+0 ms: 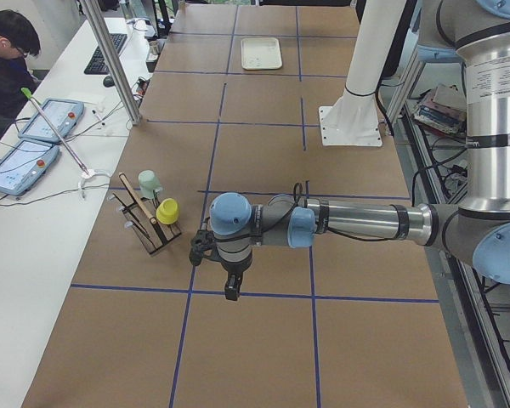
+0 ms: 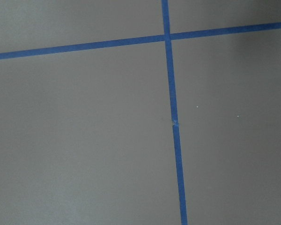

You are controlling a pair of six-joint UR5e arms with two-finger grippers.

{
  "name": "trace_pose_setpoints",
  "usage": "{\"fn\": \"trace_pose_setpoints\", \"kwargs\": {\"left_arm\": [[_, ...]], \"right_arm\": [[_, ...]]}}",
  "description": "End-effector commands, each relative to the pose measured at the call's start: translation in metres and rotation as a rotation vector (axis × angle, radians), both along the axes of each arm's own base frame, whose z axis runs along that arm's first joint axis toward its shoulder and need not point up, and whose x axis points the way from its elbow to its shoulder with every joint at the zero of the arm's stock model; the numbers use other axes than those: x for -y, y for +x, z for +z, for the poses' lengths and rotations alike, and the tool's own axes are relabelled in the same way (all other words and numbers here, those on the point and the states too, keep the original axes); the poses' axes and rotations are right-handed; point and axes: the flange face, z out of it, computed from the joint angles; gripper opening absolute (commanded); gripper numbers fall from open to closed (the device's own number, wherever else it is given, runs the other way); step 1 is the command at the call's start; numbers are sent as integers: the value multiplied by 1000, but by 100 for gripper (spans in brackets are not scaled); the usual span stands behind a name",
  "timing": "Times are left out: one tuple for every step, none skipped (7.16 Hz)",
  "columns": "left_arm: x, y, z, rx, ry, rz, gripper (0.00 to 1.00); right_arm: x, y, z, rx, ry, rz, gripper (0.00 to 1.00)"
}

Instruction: Left arm grabs green cup and hands to right arm on tray

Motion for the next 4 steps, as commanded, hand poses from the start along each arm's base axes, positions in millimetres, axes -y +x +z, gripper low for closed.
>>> {"fn": "trace_pose_setpoints", "kwargs": {"left_arm": [[55, 5, -54, -8, 198, 5, 100], [96, 10, -95, -19, 258, 8, 100], [115, 23, -123, -41, 222, -60, 100], [135, 71, -156, -74, 171, -91, 100]], "right_arm": [[2, -1, -4, 0, 8, 0, 100], [2, -1, -4, 0, 8, 0, 100], [2, -1, -3, 2, 5, -2, 100], [2, -1, -3, 2, 4, -2, 100]]}}
